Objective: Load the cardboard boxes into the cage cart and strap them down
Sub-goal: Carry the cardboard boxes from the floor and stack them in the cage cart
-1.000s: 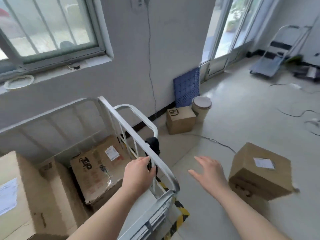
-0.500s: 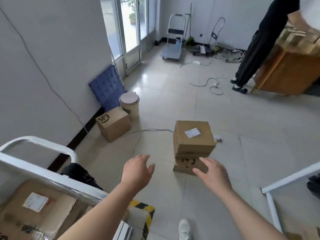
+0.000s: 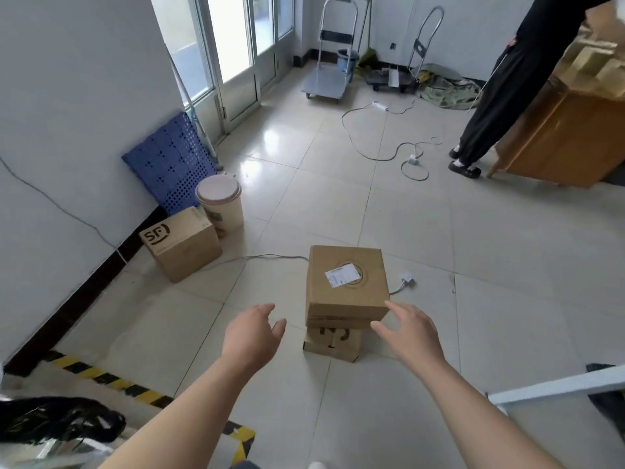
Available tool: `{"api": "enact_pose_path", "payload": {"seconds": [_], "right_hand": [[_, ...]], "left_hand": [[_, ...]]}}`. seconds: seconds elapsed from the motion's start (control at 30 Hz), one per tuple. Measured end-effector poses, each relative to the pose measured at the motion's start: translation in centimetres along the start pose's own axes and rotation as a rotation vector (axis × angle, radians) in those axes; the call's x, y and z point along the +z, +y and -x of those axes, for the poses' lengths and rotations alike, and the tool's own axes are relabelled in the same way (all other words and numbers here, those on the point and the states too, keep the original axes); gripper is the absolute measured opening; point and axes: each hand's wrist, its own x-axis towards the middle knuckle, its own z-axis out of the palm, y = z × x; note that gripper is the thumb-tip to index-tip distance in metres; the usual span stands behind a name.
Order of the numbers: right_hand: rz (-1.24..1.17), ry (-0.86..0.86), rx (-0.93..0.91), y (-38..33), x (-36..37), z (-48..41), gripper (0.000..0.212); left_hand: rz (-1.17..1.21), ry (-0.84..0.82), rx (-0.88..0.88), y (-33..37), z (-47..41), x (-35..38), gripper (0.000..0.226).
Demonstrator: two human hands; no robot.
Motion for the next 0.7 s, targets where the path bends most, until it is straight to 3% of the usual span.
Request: {"api": "enact_pose_path", "payload": {"seconds": [0.4, 0.7], "right_hand": [[-0.023, -0.082, 0.192, 6.7, 1.6, -15.1, 0.058], [-0.071, -0.189, 0.335, 12.2, 8.9, -27.2, 0.062]], "left_hand": [[-0.041, -0.196, -0.057, 6.4, -16.9, 6.5, 0.053], [-0.023, -0.336, -0.155, 7.7, -29.2, 14.9, 0.057]]}}
